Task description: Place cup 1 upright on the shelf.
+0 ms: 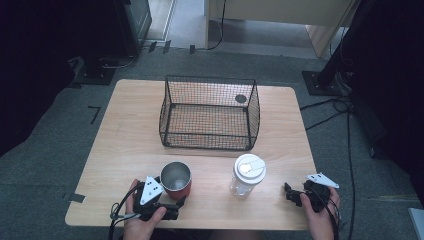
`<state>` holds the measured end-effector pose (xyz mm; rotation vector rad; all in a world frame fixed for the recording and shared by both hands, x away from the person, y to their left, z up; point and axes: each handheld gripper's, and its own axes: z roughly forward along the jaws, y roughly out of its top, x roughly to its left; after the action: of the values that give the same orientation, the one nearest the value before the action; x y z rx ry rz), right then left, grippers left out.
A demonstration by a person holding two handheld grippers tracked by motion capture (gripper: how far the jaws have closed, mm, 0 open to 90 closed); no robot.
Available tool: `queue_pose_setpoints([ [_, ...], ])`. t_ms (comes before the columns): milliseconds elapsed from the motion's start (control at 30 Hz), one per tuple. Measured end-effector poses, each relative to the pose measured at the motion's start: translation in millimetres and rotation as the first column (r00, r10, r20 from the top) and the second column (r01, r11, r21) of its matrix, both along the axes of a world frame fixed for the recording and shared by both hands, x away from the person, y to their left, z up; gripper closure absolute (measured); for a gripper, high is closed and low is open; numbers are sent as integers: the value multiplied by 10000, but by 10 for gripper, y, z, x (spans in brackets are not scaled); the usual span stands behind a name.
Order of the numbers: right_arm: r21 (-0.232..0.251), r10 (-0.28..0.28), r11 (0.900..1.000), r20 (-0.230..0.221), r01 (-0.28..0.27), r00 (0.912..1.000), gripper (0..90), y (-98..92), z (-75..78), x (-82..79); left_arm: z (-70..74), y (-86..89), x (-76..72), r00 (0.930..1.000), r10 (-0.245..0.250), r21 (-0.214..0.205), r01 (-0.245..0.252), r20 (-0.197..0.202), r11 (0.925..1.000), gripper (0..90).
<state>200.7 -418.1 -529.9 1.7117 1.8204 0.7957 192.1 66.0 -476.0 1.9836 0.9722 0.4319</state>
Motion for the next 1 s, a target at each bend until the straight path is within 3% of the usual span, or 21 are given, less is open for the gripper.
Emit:
queue_pose_setpoints([
  [200,-6,7,10000,9,-7,10000,0,-1,0,0,27,-118,80,9999,146,274,-147,33,9995,0],
  [333,-4,-3,10000,5,3,10000,0,0,0,0,55,-163,134,9998,207,231,-207,5,9995,13],
  [467,-2,-4,10000,4,4,10000,0,0,0,0,79,-178,159,9995,311,292,-312,40,9991,62],
  [1000,-4,-1,10000,0,1,10000,0,0,0,0,123,-218,197,9991,346,479,-357,235,9982,79],
])
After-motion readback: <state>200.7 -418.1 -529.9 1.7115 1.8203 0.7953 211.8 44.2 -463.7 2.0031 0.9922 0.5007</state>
